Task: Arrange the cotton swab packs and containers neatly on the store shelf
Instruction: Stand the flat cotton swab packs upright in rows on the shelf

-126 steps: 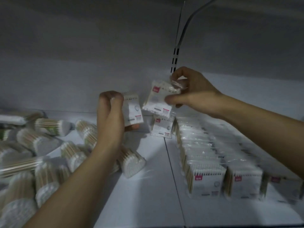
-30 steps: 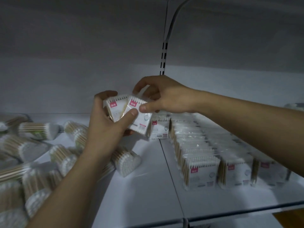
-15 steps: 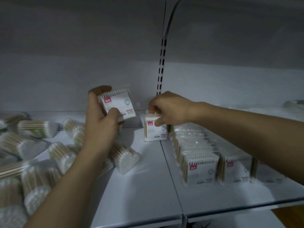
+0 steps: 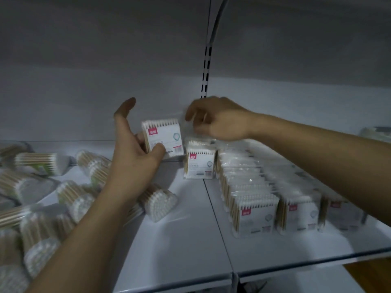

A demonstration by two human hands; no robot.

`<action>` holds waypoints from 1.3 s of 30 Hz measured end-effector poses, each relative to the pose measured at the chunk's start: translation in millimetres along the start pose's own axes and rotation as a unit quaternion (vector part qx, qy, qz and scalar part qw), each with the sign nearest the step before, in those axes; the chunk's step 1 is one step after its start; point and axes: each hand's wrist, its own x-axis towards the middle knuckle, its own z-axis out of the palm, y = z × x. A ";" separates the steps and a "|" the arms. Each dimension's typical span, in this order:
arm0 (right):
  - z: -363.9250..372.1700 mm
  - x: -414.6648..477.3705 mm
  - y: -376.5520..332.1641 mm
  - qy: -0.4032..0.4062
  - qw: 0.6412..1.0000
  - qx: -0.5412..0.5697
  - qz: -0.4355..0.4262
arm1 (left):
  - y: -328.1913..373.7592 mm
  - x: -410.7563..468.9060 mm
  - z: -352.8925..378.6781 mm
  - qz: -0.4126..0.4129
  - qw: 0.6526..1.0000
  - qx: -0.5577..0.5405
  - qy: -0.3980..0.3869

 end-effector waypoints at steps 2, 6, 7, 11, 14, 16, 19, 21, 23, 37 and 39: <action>-9.2 -5.1 -10.5 -0.027 0.987 0.157 0.007 | 0.4 0.5 0.3 -0.003 0.999 -0.008 -0.039; -3.6 -8.2 -21.7 -0.038 0.997 0.040 -0.058 | -4.1 1.0 4.1 -0.002 0.995 -0.003 -0.099; -2.4 -7.1 -20.2 -0.034 0.998 0.004 -0.053 | -7.1 1.7 4.6 -0.001 0.996 0.016 -0.092; 0.2 -8.8 -12.3 -0.079 0.992 -0.099 -0.025 | -21.9 8.5 2.4 0.019 0.990 0.132 -0.050; 12.9 -10.8 -6.4 -0.073 0.991 -0.109 -0.017 | -24.2 7.7 4.2 0.046 0.970 0.226 -0.077; 20.1 -11.5 -4.3 -0.067 0.991 -0.119 -0.013 | -24.5 4.6 7.8 0.060 0.943 0.308 -0.111; 25.6 -11.6 -1.2 -0.065 0.988 -0.140 -0.007 | -22.0 2.3 10.2 0.060 0.914 0.378 -0.138; 28.3 -11.3 0.3 -0.060 0.987 -0.150 0.002 | -18.6 0.8 10.0 0.051 0.905 0.393 -0.155; 29.9 -10.7 0.7 -0.059 0.986 -0.156 0.008 | -17.2 0.1 9.0 0.043 0.899 0.396 -0.182; 28.2 -9.4 -0.2 -0.076 0.985 -0.150 0.030 | -18.1 3.3 10.9 0.045 0.856 0.443 -0.262; 22.2 -13.2 -4.2 -0.069 0.987 -0.140 0.028 | -18.8 2.5 11.9 0.058 0.872 0.426 -0.232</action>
